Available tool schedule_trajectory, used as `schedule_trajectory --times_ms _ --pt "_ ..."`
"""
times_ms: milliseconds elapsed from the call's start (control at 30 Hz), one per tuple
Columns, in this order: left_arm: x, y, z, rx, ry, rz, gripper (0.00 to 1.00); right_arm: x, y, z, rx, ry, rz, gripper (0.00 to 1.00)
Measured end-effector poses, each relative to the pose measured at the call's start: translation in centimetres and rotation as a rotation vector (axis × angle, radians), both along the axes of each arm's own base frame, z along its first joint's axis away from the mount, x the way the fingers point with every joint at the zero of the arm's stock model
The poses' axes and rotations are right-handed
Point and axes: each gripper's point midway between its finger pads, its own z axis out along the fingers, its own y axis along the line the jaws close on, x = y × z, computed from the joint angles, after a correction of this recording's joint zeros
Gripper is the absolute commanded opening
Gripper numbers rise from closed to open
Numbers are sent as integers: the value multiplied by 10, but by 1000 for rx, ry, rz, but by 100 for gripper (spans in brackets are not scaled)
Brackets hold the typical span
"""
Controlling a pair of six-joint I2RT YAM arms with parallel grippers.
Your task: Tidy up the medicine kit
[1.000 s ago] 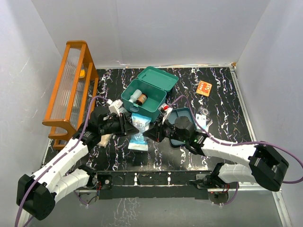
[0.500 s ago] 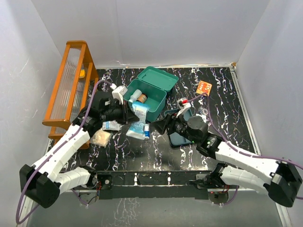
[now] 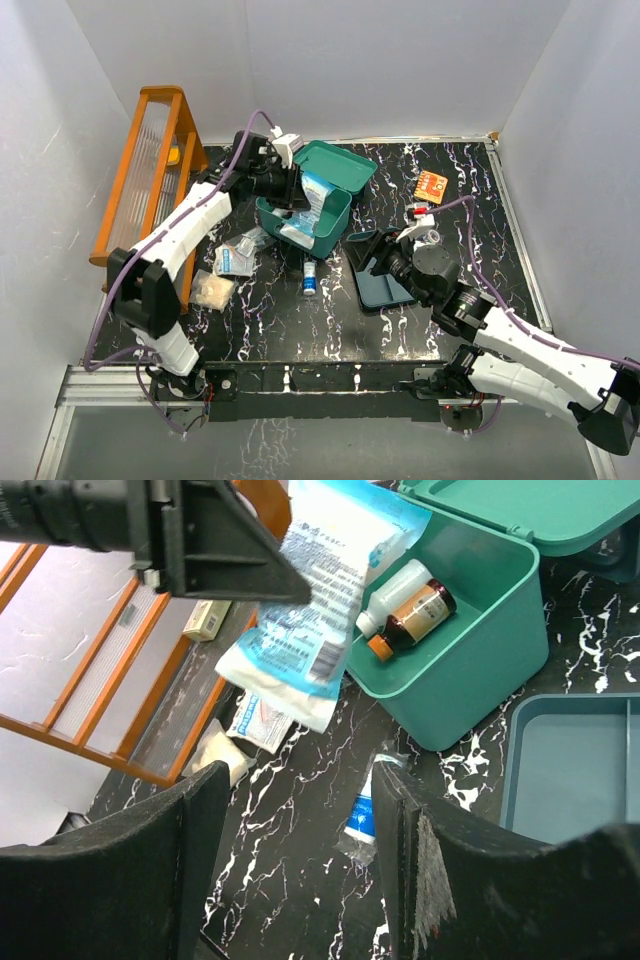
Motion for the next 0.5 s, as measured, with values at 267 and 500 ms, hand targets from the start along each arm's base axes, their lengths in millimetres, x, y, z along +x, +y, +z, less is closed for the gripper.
schedule_trajectory --times_ms 267,500 --pt "47 -1 -15 14 40 14 16 0 -13 4 -10 -15 -46 57" --pt "57 -4 -9 19 -13 -12 16 1 -19 3 -30 -18 -67 57"
